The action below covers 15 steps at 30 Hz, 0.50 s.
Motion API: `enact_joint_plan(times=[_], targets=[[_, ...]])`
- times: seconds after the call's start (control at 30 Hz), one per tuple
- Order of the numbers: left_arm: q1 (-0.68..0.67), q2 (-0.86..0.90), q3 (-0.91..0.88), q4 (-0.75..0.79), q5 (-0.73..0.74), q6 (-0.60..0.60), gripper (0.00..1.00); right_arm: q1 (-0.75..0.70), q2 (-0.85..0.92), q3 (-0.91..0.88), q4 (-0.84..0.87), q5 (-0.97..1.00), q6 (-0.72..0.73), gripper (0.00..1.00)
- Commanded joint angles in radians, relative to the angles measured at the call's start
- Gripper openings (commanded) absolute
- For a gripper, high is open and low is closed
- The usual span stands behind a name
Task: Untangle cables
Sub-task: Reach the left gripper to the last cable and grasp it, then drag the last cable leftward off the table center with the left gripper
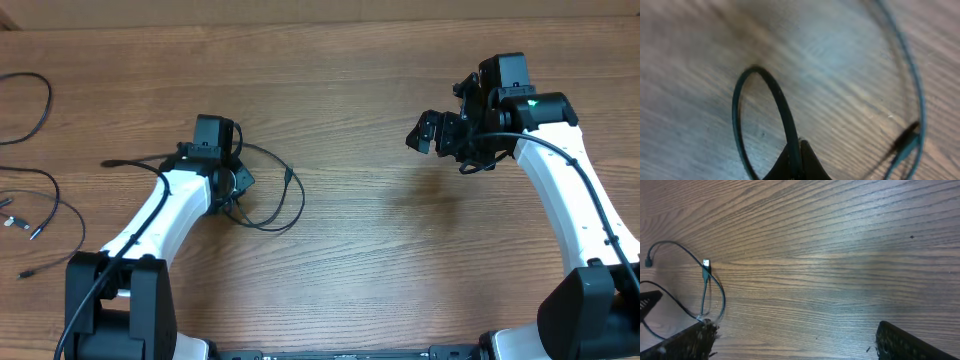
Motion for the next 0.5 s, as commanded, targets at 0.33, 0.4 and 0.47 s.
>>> enact_joint_plan(times=[0.33, 0.4, 0.47], targets=[[0.166, -0.163, 0.900, -0.107, -0.146, 0.718, 0.04, -0.002, -0.004, 0.000, -0.026, 0.003, -0.005, 1.00], [0.257, -0.163, 0.980, -0.088, -0.145, 0.737, 0.04, -0.002, -0.004, 0.000, -0.047, 0.006, -0.005, 1.00], [0.362, -0.163, 1.017, -0.058, -0.145, 0.745, 0.04, -0.002, -0.004, 0.000, -0.058, 0.007, -0.005, 1.00]])
